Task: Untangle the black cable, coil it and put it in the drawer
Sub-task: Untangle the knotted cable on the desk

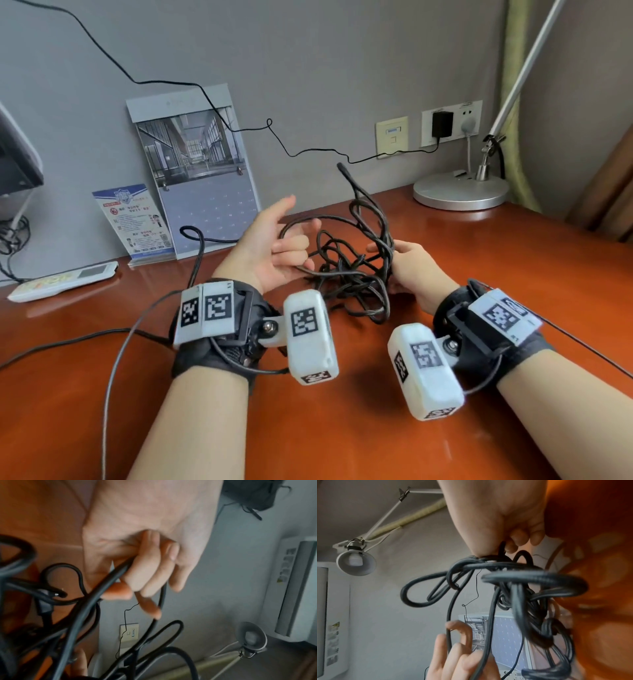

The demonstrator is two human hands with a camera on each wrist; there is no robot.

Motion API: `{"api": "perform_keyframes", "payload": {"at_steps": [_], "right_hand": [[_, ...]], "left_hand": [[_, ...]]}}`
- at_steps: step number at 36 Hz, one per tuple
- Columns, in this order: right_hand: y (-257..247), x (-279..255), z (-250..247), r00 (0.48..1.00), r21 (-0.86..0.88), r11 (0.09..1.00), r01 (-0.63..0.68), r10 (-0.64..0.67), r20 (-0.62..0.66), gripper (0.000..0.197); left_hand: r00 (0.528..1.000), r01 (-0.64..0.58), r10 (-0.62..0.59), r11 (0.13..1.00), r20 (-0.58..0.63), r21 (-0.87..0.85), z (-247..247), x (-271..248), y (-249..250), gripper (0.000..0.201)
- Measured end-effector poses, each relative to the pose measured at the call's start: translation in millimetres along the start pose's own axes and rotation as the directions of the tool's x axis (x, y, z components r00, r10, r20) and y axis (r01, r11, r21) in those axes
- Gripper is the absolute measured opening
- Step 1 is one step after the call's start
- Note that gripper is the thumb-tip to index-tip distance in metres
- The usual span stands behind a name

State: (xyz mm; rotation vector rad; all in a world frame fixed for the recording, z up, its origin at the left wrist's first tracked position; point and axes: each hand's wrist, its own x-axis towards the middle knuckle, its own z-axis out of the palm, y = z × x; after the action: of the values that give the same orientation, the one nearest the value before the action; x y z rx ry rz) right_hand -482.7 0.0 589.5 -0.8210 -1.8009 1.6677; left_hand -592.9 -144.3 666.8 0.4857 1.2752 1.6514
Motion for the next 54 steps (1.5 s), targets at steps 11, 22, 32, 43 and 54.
{"api": "perform_keyframes", "payload": {"at_steps": [11,22,32,43,54], "right_hand": [[-3,0,-10,0.993,0.07,0.994,-0.089,0.094,-0.069,0.033],[4,13,-9,0.989,-0.233,0.972,0.007,-0.042,-0.145,0.042],[0,6,-8,0.993,-0.546,0.835,0.064,-0.11,-0.051,0.03],[2,8,-9,0.973,-0.448,0.878,0.171,-0.222,-0.064,0.026],[-3,5,-10,1.0,0.015,1.0,0.004,-0.004,-0.005,0.027]], "left_hand": [[0.989,-0.14,0.146,0.973,0.015,-0.183,-13,-14,20,0.015],[0.827,-0.21,0.369,0.902,-0.423,0.376,-19,1,12,0.032],[0.851,-0.284,0.005,0.846,-0.526,-0.452,-54,9,-11,0.029],[0.583,0.003,0.468,0.816,-0.664,0.578,-13,27,-11,0.077],[0.842,-0.156,0.539,0.255,-0.006,0.954,43,10,-14,0.047]]}}
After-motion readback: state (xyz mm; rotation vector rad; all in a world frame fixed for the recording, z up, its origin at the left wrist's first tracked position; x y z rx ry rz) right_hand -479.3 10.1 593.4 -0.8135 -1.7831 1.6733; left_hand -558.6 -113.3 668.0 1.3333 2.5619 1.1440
